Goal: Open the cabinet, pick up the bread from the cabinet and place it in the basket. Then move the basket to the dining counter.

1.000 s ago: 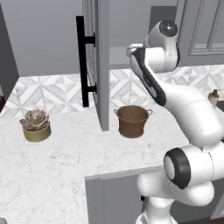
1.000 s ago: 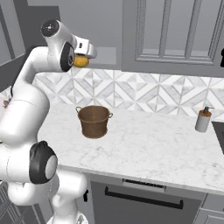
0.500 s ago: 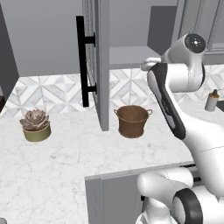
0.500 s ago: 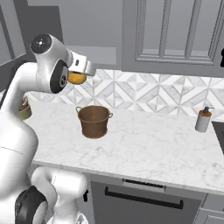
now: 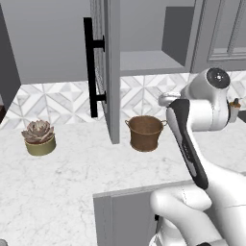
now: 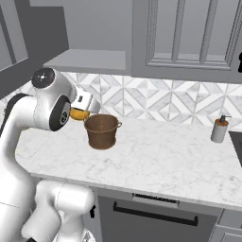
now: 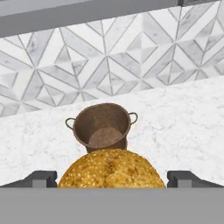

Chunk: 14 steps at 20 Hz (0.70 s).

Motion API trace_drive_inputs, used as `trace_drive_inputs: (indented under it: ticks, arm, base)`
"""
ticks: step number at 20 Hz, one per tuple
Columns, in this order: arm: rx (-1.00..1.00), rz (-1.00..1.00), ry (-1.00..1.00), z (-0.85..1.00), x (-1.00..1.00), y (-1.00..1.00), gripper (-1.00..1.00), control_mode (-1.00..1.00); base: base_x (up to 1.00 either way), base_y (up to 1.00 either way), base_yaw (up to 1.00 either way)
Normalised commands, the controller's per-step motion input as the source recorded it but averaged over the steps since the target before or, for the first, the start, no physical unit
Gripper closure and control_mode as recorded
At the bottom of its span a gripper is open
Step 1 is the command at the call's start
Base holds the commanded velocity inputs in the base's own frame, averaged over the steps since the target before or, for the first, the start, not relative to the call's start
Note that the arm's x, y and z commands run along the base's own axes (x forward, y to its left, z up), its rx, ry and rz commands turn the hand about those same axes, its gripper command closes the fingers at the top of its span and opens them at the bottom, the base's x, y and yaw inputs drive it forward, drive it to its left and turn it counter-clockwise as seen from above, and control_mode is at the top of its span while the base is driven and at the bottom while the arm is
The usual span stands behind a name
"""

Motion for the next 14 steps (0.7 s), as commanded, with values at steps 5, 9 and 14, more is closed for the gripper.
trace_drive_inputs:
  ticks: [5,9,14]
  arm:
    - [0.19,0.00,0.09,-0.97,0.63,-0.01,1.00,-1.00]
    - [0.11,-0.01,0.00,-0.59,1.00,0.00,1.00,-1.00]
    - [0.01,-0.02,0.00,-0.48,0.95,0.21,1.00,-1.00]
  base:
    - [0.00,0.00,0.00]
    - [0.00,0.00,0.00]
    - [0.00,0.00,0.00]
